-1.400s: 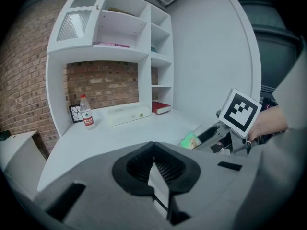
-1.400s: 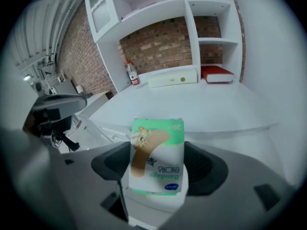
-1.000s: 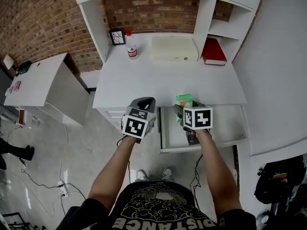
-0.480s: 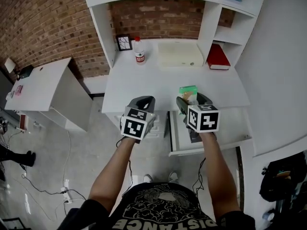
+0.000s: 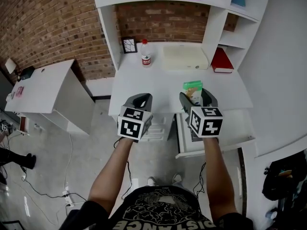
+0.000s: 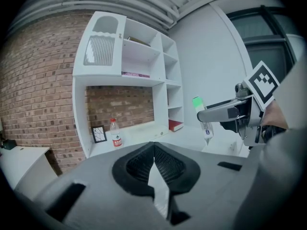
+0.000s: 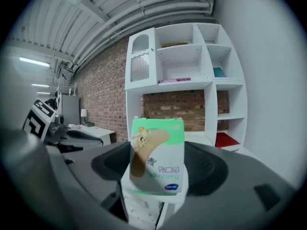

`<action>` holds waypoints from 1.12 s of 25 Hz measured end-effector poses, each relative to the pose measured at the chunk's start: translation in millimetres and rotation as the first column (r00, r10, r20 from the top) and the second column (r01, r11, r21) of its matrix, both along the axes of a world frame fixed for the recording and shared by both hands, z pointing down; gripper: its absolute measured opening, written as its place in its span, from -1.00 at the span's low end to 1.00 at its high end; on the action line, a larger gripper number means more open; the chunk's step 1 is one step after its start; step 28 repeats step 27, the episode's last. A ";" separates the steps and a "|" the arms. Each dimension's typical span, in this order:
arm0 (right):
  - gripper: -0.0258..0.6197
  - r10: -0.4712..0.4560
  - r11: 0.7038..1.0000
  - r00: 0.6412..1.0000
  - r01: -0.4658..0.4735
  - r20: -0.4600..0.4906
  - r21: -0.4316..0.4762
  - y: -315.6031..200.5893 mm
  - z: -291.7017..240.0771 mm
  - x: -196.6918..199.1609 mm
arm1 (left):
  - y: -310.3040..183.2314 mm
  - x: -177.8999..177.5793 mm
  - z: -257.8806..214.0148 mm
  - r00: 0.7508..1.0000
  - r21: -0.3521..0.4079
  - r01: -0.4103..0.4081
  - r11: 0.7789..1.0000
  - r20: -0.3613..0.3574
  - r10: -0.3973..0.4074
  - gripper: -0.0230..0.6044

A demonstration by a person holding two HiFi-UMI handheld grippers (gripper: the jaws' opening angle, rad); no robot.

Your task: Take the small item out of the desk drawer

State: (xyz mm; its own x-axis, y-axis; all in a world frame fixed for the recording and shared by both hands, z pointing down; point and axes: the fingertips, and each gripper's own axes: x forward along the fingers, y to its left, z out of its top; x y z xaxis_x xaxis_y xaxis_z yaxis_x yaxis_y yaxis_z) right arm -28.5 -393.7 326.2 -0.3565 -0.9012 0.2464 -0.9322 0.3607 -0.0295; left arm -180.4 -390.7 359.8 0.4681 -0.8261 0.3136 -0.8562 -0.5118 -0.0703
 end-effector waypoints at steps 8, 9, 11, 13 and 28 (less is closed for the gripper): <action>0.15 0.020 0.998 1.000 -0.018 -0.018 0.068 8.6 -10.2 -19.6 | 4.4 -28.4 -2.5 1.000 0.013 0.021 1.000 -0.010 -0.021 -0.92; 0.15 0.020 0.997 1.000 -0.019 -0.018 0.068 10.0 -10.3 -21.1 | 5.5 -31.9 -2.8 1.000 0.014 0.026 1.000 -0.012 -0.026 -0.92; 0.15 0.021 0.997 1.000 -0.020 -0.018 0.071 12.1 -12.2 -24.1 | 7.0 -38.4 -4.4 0.999 0.016 0.037 0.999 -0.014 -0.037 -0.92; 0.15 0.021 0.997 1.000 -0.019 -0.022 0.077 13.0 -14.9 -26.8 | 7.5 -43.4 -5.7 0.999 0.018 0.046 0.999 -0.012 -0.045 -0.92; 0.15 0.020 0.996 0.999 -0.016 -0.045 0.085 16.3 -13.2 -26.3 | 9.3 -43.5 -2.3 0.999 0.019 0.049 0.999 -0.016 -0.049 -0.92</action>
